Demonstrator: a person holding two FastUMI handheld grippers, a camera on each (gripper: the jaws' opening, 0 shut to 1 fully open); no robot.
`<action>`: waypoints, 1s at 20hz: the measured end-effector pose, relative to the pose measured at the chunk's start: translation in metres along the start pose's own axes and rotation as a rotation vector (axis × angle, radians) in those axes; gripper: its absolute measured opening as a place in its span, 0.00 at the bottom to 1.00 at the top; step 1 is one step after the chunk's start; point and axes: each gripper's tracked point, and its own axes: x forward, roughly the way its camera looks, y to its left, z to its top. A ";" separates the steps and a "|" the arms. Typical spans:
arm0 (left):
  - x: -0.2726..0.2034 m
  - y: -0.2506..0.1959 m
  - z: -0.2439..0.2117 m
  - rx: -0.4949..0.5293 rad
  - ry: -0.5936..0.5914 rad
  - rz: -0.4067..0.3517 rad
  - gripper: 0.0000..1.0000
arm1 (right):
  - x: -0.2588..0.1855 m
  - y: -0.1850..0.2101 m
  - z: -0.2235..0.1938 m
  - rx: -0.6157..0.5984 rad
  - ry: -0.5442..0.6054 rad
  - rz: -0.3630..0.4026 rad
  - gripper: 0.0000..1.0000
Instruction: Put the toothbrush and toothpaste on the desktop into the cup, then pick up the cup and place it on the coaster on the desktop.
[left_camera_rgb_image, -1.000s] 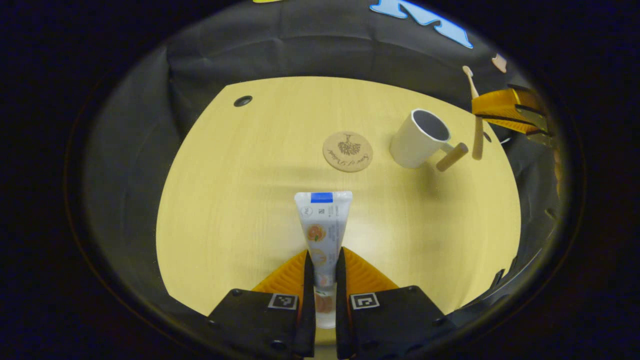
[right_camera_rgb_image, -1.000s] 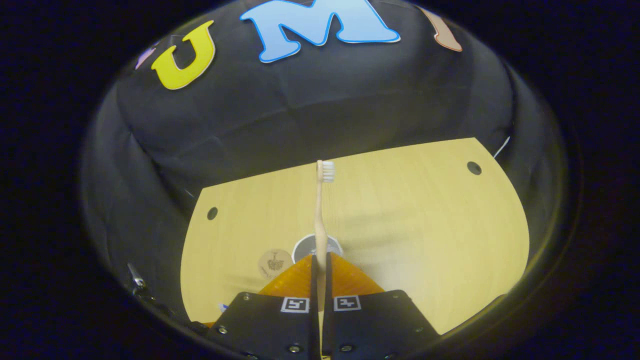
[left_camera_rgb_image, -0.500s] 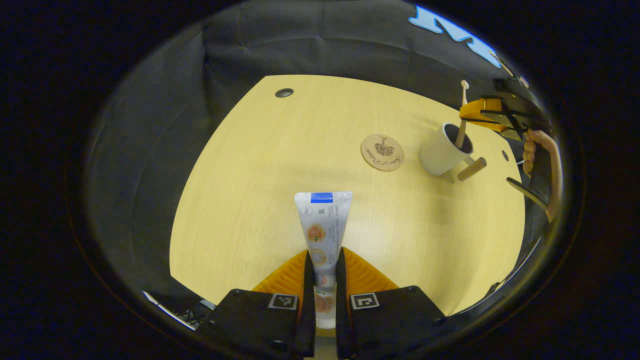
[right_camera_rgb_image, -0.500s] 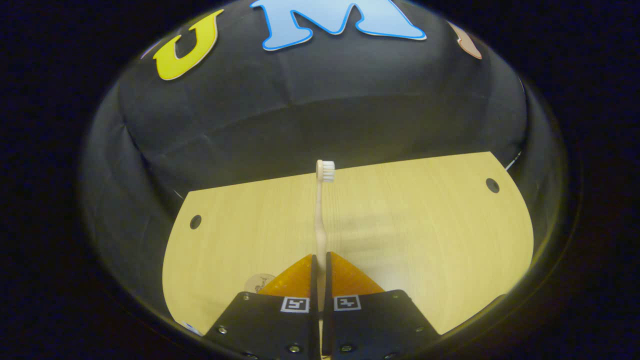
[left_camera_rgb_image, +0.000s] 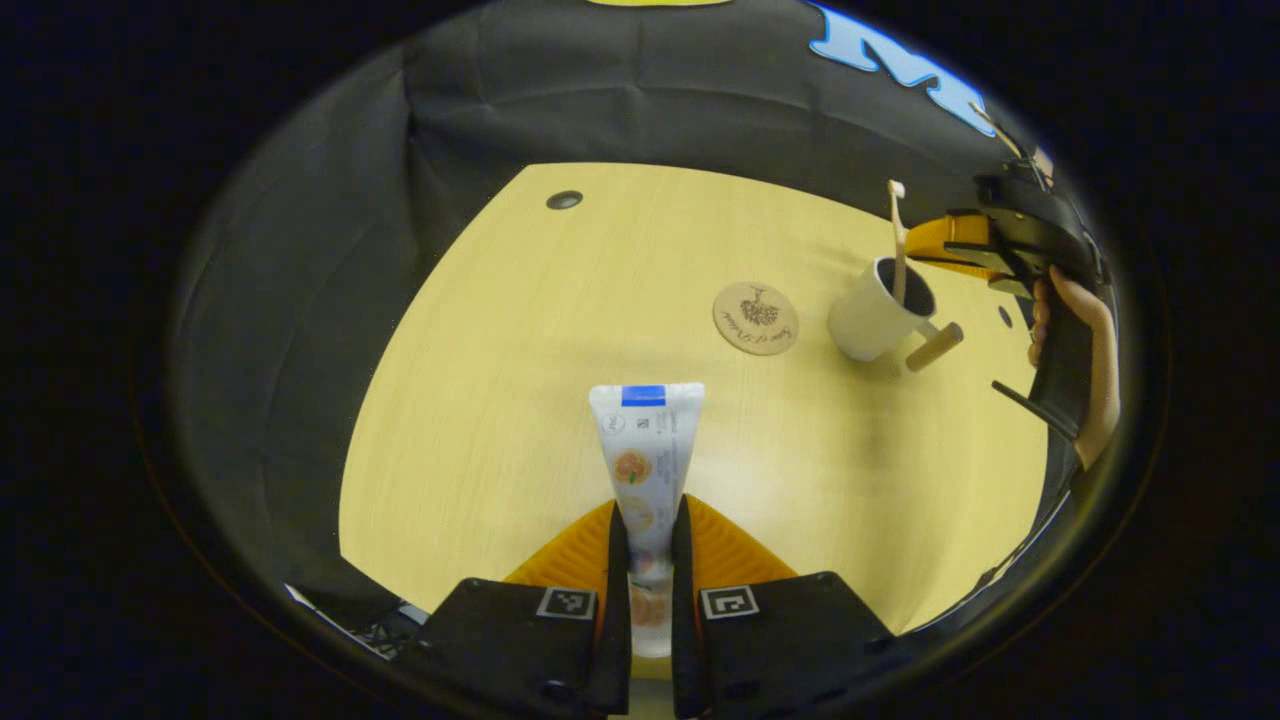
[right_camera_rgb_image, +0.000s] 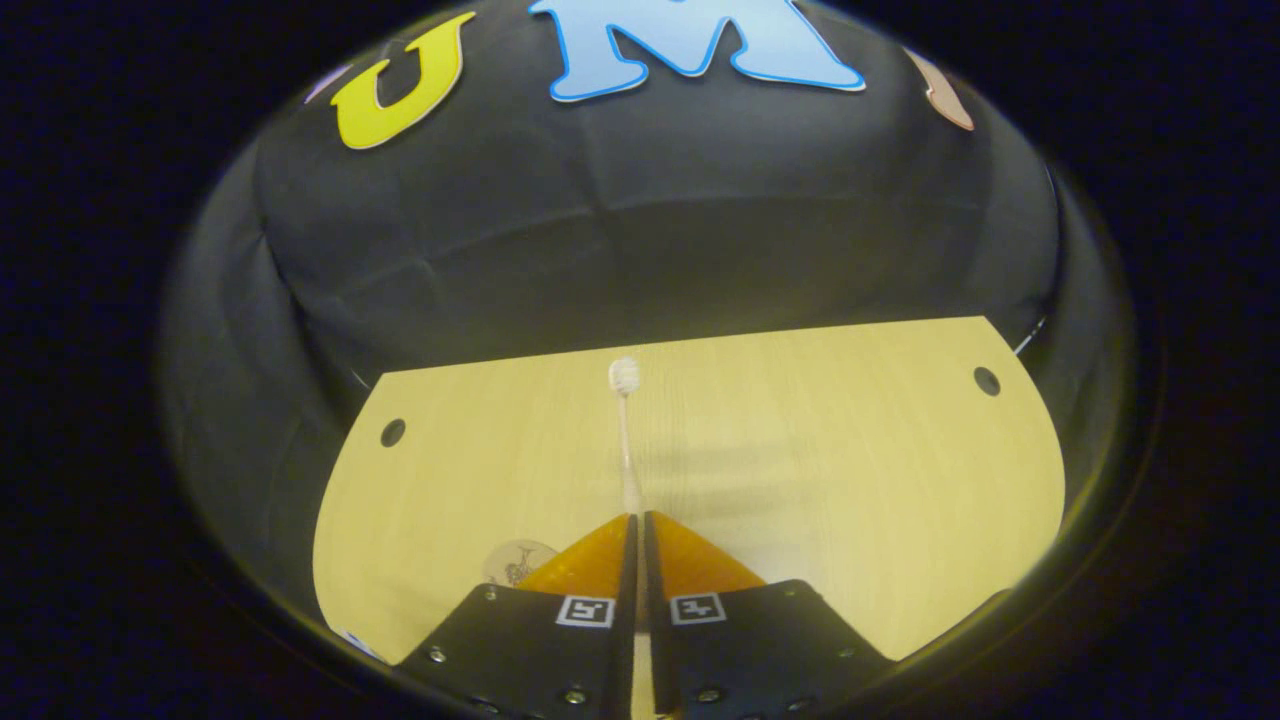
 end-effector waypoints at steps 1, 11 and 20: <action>0.002 -0.001 0.005 0.006 -0.006 -0.001 0.24 | -0.001 0.000 -0.001 -0.001 0.001 0.002 0.12; 0.030 -0.054 0.080 0.142 -0.097 -0.060 0.24 | -0.039 -0.053 -0.046 0.031 0.017 -0.041 0.14; 0.035 -0.173 0.111 0.383 -0.131 -0.204 0.24 | -0.090 -0.155 -0.084 0.176 0.022 -0.186 0.14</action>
